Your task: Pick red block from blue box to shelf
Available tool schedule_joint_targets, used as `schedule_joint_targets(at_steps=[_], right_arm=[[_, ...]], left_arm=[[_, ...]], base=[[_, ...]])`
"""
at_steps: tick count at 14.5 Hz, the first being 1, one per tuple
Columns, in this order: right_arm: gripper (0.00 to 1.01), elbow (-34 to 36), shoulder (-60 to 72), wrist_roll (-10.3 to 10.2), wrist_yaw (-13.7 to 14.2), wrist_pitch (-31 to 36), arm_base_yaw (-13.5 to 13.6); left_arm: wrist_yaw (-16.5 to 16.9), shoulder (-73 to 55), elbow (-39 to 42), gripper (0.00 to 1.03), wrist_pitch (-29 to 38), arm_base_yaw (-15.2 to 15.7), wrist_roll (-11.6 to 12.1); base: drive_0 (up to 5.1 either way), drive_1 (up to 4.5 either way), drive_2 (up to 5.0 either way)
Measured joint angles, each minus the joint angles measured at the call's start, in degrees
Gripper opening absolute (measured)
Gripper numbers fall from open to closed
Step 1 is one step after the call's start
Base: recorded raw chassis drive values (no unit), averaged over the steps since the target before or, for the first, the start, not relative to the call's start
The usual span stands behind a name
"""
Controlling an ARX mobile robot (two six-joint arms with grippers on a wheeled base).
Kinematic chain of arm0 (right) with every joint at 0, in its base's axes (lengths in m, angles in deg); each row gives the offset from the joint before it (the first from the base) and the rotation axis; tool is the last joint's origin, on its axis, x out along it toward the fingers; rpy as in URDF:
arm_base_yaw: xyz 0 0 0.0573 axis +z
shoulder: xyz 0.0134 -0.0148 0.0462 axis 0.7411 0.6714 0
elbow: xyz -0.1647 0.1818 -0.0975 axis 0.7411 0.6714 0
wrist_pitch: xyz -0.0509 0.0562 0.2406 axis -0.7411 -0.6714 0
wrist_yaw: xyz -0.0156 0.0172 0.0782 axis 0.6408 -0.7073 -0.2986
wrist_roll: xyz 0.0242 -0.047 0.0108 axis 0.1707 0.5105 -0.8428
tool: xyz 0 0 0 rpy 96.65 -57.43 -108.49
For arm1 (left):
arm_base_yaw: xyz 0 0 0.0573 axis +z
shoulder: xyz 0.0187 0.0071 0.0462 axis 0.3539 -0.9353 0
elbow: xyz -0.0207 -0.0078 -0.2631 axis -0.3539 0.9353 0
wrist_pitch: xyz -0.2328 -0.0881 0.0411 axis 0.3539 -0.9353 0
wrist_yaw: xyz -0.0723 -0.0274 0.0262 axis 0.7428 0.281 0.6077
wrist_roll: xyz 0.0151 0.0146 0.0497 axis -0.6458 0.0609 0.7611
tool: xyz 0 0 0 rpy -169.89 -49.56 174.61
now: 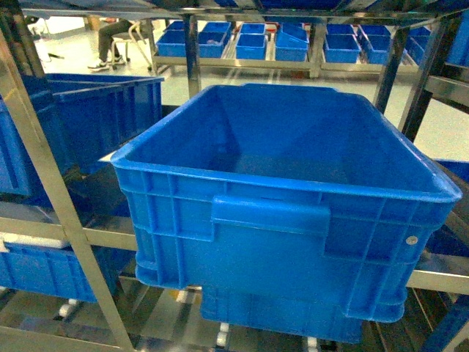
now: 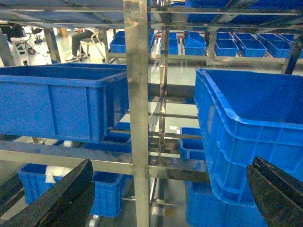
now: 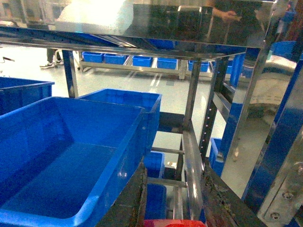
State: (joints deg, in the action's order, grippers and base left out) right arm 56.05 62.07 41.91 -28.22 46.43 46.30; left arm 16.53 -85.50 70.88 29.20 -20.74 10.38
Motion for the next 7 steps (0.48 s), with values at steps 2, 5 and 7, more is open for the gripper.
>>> schedule_joint_targets(at_steps=[2,5,7], right_arm=[[0.28,0.0,0.0,0.0,0.0,0.0,0.0],[0.28,0.0,0.0,0.0,0.0,0.0,0.0],[0.28,0.0,0.0,0.0,0.0,0.0,0.0]], left_arm=[[0.0,0.0,0.0,0.98,0.0,0.0,0.0],[0.0,0.0,0.0,0.98,0.0,0.0,0.0],[0.0,0.0,0.0,0.98,0.0,0.0,0.0]], base=[[0.0,0.00,0.0],[0.0,0.00,0.0],[0.0,0.00,0.0]])
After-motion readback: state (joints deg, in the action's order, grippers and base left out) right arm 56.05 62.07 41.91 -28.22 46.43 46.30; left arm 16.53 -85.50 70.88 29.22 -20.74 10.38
